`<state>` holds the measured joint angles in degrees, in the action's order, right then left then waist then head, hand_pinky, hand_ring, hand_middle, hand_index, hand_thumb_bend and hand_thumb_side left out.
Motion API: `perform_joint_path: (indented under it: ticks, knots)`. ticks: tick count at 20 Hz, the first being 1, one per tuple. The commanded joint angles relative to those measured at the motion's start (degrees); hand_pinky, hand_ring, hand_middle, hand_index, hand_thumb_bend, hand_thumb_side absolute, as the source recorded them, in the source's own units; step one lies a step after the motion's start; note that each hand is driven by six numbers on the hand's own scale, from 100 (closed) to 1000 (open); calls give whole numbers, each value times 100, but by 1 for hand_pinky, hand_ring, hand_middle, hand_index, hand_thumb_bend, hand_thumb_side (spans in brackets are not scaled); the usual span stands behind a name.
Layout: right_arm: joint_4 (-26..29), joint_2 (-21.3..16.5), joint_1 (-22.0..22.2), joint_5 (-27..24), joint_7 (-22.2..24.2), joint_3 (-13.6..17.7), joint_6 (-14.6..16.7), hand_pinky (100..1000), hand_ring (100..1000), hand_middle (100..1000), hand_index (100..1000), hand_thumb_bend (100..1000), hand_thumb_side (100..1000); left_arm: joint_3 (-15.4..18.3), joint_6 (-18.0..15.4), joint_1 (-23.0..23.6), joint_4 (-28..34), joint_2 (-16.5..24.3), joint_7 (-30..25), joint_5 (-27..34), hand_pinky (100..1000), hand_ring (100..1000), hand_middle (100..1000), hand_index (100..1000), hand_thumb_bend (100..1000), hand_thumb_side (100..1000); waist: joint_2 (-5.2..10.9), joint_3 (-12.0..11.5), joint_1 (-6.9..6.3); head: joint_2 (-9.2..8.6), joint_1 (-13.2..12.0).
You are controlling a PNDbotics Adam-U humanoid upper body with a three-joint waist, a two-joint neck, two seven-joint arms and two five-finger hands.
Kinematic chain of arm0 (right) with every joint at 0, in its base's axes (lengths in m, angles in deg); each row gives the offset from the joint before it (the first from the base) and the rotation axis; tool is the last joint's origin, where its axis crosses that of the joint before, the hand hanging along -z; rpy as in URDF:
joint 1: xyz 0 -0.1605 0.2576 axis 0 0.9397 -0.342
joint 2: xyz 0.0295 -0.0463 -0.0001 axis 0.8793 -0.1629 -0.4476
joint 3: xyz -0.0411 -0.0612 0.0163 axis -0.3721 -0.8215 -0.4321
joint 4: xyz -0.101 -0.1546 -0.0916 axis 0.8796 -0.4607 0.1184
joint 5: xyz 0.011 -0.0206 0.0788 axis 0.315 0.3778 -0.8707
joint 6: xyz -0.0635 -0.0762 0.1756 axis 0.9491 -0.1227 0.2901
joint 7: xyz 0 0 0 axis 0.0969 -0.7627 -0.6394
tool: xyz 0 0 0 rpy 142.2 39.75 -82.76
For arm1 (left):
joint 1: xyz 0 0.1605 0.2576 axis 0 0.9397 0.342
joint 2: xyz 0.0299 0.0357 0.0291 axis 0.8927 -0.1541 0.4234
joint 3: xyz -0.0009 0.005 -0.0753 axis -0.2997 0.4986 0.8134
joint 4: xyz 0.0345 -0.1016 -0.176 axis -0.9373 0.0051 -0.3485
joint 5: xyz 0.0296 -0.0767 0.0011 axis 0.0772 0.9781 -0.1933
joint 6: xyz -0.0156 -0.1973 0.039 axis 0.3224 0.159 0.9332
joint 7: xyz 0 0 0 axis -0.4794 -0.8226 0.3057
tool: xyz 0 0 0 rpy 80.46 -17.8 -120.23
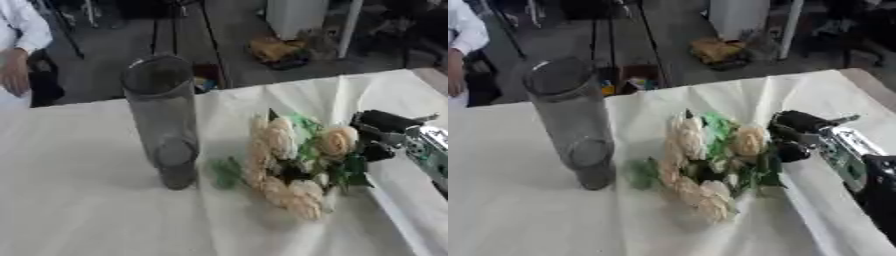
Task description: Arrange flowers into the vase.
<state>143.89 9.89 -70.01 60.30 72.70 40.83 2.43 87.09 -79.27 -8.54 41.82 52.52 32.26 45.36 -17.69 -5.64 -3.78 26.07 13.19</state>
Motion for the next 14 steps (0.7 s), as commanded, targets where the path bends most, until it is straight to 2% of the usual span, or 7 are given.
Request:
perform_joint_path:
  ticks: [1, 10, 14]
  knots:
    - [117, -274, -92, -303, 37, 71, 12, 100, 100, 100, 100, 235, 331, 53, -3, -62, 67, 173, -12, -7, 872, 916, 866, 954, 100, 1000, 161, 33, 42, -5, -19]
    - [603, -601, -77, -1078, 286, 253, -409, 100, 100, 100, 100, 230, 330, 48, -14, -69, 67, 206, -7, 0, 873, 915, 866, 953, 100, 1000, 257, 101, 65, 8, -1]
    - [787, -685, -67, -1216, 292, 273, -567, 100, 100, 100, 100, 230, 329, 45, -15, -68, 67, 209, -8, -3, 873, 915, 866, 953, 100, 1000, 267, 116, 74, 10, 12]
